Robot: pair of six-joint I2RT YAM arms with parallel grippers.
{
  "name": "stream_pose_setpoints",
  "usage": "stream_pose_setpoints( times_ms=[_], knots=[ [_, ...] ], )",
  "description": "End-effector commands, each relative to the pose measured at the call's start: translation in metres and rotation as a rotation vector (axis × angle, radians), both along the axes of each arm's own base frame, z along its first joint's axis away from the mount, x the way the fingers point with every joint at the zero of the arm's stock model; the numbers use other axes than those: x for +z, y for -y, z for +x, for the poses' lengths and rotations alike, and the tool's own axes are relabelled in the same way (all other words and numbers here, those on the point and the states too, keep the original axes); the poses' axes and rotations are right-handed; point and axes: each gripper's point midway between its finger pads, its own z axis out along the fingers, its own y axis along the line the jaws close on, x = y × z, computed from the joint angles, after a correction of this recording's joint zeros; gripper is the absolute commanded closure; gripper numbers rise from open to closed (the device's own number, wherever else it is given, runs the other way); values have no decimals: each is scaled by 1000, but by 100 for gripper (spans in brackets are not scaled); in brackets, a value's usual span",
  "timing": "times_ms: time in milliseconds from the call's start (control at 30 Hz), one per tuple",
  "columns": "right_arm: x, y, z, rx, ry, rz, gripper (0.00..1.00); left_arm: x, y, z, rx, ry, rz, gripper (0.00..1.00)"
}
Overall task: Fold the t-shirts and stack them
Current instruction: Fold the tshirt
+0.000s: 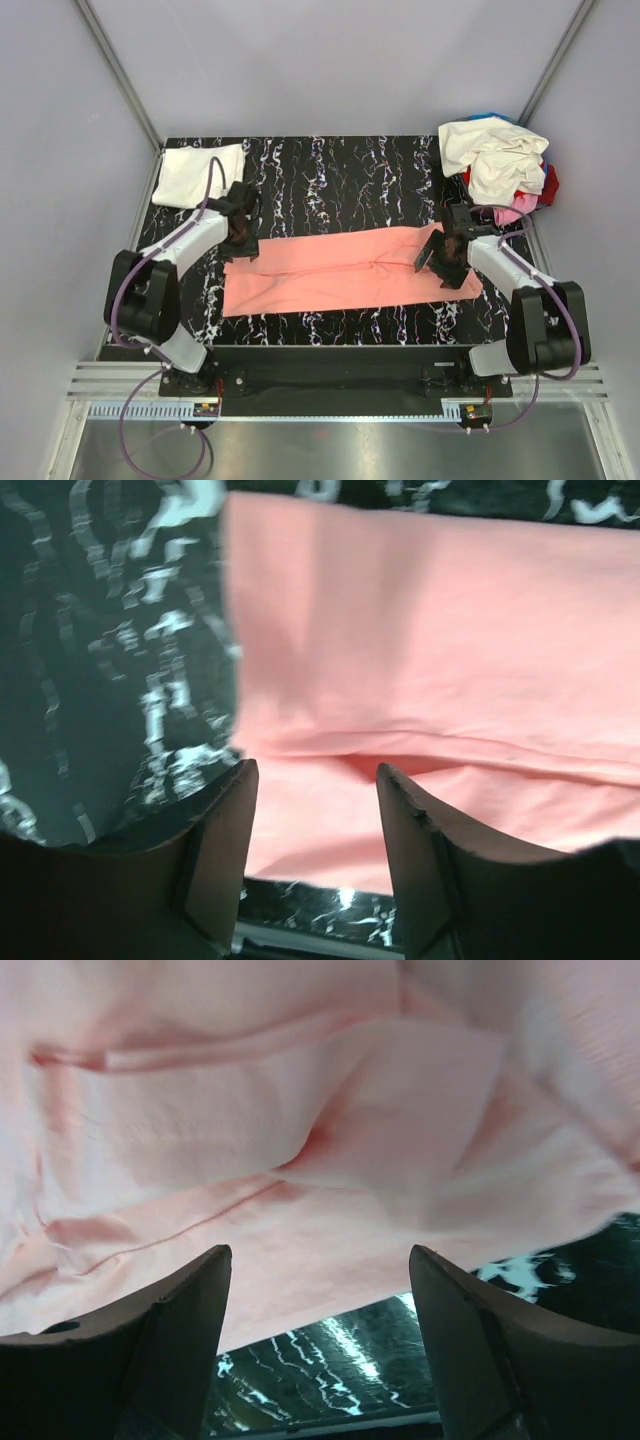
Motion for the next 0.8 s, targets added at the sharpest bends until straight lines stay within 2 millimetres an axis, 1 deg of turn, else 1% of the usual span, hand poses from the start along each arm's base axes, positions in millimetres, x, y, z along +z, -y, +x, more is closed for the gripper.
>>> stream_pose_setpoints(
  times_ms=[0, 33, 67, 100, 133, 167, 200, 233, 267, 300, 333, 367, 400, 433, 467, 500, 533, 567, 600, 633, 667, 700, 733, 767],
  knots=[
    [-13, -47, 4, 41, -17, 249, 22, -12, 27, 22, -2, 23, -61, 46],
    [-13, -50, 8, 44, -7, 268, 23, -18, 29, 24, -5, 18, -61, 47],
    [-18, -52, 8, 45, -28, 271, 23, -27, 31, 23, -8, -7, -55, 49],
    [-20, -53, 9, 45, -36, 272, 23, -33, 32, 22, -11, -19, -53, 50],
    [-18, -55, 15, 57, -32, 270, 23, -38, 34, 21, -17, -26, -54, 50],
    [-25, -56, 17, 59, -57, 265, 23, -45, 35, 19, -24, -46, -48, 52],
    [-28, -57, 21, 64, -64, 263, 23, -48, 36, 17, -27, -54, -46, 52],
    [-23, -59, 33, 82, -50, 260, 23, -53, 36, 12, -28, -70, -40, 53],
    [-34, -60, 36, 84, -88, 253, 24, -56, 37, 8, -27, -82, -36, 53],
    [-38, -62, 43, 95, -98, 253, 25, -57, 38, 6, -26, -89, -36, 54],
    [-31, -65, 61, 118, -82, 247, 27, -60, 38, -1, -29, -105, -32, 55],
    [-46, -66, 62, 134, -148, 238, 29, -63, 37, -9, -30, -119, -25, 55],
    [-49, -69, 73, 136, -147, 238, 30, -62, 38, -10, -29, -115, -24, 55],
    [-38, -72, 95, 152, -119, 234, 30, -65, 36, -19, -26, -134, -18, 55],
    [-54, -75, 99, 158, -165, 226, 29, -63, 38, -23, -23, -128, -26, 55],
    [-55, -77, 108, 165, -168, 216, 29, -63, 39, -28, -25, -131, -31, 55],
    [-43, -82, 129, 178, -140, 214, 28, -66, 39, -38, -27, -149, -34, 55],
    [-58, -84, 135, 178, -179, 209, 28, -61, 43, -43, -38, -138, -52, 55],
    [-58, -91, 143, 190, -177, 207, 29, -60, 47, -49, -43, -143, -69, 55],
    [-44, -98, 165, 200, -141, 209, 29, -62, 46, -60, -44, -160, -73, 55],
    [-58, -103, 170, 200, -171, 203, 29, -56, 54, -65, -51, -142, -99, 55],
    [-58, -112, 178, 214, -167, 211, 29, -55, 62, -73, -63, -151, -137, 55],
    [-41, -125, 201, 233, -113, 221, 29, -58, 68, -83, -73, -161, -160, 55],
    [-58, -130, 205, 238, -144, 219, 29, -54, 81, -89, -96, -145, -206, 53]
  ],
)
